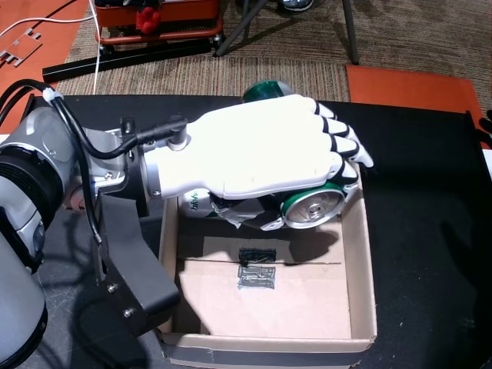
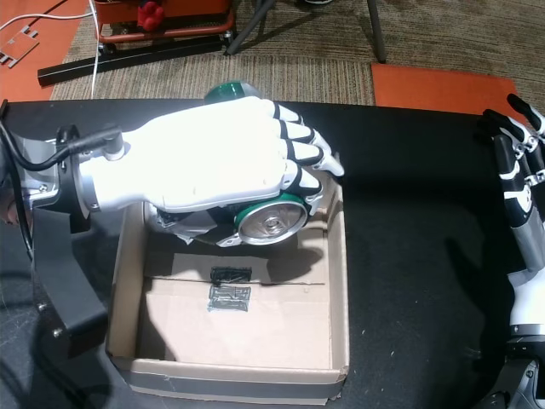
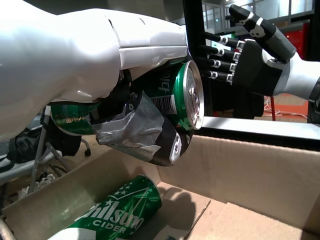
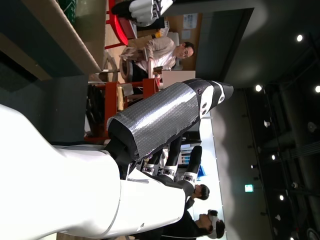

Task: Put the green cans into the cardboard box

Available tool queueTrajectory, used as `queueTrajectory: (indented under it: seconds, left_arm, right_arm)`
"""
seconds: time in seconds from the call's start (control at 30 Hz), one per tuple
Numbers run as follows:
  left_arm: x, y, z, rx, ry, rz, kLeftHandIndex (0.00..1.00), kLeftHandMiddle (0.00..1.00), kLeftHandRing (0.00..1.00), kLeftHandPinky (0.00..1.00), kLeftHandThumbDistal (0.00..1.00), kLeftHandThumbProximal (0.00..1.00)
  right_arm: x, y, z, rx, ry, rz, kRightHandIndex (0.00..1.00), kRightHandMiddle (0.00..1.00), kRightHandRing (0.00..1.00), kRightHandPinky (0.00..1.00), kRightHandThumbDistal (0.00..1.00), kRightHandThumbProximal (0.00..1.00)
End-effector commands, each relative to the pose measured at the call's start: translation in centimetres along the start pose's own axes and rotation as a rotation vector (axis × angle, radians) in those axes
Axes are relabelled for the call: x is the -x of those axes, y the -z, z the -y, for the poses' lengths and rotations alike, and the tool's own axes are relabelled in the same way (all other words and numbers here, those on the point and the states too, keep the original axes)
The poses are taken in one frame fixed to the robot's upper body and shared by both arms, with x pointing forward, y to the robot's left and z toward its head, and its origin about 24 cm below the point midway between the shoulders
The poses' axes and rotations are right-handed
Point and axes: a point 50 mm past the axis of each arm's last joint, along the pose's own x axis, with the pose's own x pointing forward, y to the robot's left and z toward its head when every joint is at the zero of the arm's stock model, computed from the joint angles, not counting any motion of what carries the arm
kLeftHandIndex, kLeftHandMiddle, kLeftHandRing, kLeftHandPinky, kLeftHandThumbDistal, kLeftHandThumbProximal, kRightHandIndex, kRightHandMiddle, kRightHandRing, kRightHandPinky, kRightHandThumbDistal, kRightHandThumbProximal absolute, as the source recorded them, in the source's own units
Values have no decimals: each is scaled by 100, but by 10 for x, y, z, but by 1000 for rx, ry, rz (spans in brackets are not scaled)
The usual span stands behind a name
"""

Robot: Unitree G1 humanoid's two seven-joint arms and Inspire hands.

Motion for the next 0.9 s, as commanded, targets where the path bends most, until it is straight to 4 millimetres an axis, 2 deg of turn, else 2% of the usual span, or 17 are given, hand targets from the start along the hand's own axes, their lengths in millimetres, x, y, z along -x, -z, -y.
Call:
queueTrajectory:
  seconds: [0.0, 0.1, 0.2, 0.27, 0.3, 0.33, 0.37, 0.43, 0.47, 0.53, 0.6, 0.67, 0.73, 0.87]
  left_arm:
    - [2, 0, 0, 23, -15, -9, 47, 57, 59, 36, 27, 0]
    - [2, -1, 0, 30, -15, -11, 46, 54, 57, 36, 32, 0]
    - [2, 0, 0, 32, -18, -12, 44, 52, 55, 36, 32, 0]
    - [2, 0, -1, 36, -18, -14, 47, 51, 54, 39, 34, 0]
    - [2, 0, -1, 37, -15, -14, 53, 56, 59, 43, 33, 0]
    - [3, 0, -1, 38, -10, -15, 60, 61, 61, 52, 40, 13]
    - [3, 0, -1, 42, -7, -15, 63, 64, 64, 60, 51, 19]
    - [4, -1, 0, 63, -2, -18, 68, 70, 71, 70, 69, 25]
    - [5, 0, 1, 74, 9, -23, 72, 75, 77, 76, 83, 28]
    - [5, 0, 1, 92, 31, -36, 81, 83, 86, 84, 98, 35]
    - [5, 1, 2, 98, 43, -46, 93, 92, 95, 90, 100, 44]
    - [5, 1, 2, 102, 48, -55, 98, 96, 99, 93, 100, 49]
    - [6, 3, 2, 105, 61, -65, 100, 100, 100, 97, 100, 51]
    - [7, 5, 2, 113, 95, -83, 100, 100, 100, 97, 100, 54]
  right_arm:
    - [3, 0, 0, 0, 7, 6, 65, 62, 62, 73, 100, 45]
    - [3, 0, 1, -2, 8, 10, 66, 62, 62, 73, 99, 44]
    - [3, 0, 1, -4, 9, 9, 66, 62, 62, 73, 100, 44]
    - [3, 0, 1, -5, 11, 8, 66, 62, 62, 73, 100, 43]
    - [3, 0, 1, -4, 12, 9, 66, 62, 62, 73, 100, 43]
    - [3, 0, 1, -3, 13, 8, 66, 62, 62, 73, 100, 43]
    - [3, 0, 1, -3, 13, 8, 66, 63, 62, 73, 100, 43]
    - [3, 0, 0, -3, 12, 10, 67, 63, 62, 73, 100, 43]
    - [3, 0, 0, -6, 13, 10, 66, 62, 62, 73, 100, 43]
    - [3, 0, 0, -7, 14, 10, 66, 62, 62, 73, 100, 43]
    - [3, 0, 0, -2, 15, 11, 65, 62, 62, 73, 100, 44]
    - [3, 0, 0, 1, 15, 11, 65, 62, 62, 73, 100, 44]
    - [2, 0, 0, -8, 11, 12, 66, 62, 62, 73, 100, 43]
    - [2, 0, 0, -17, 12, 13, 66, 62, 61, 73, 100, 43]
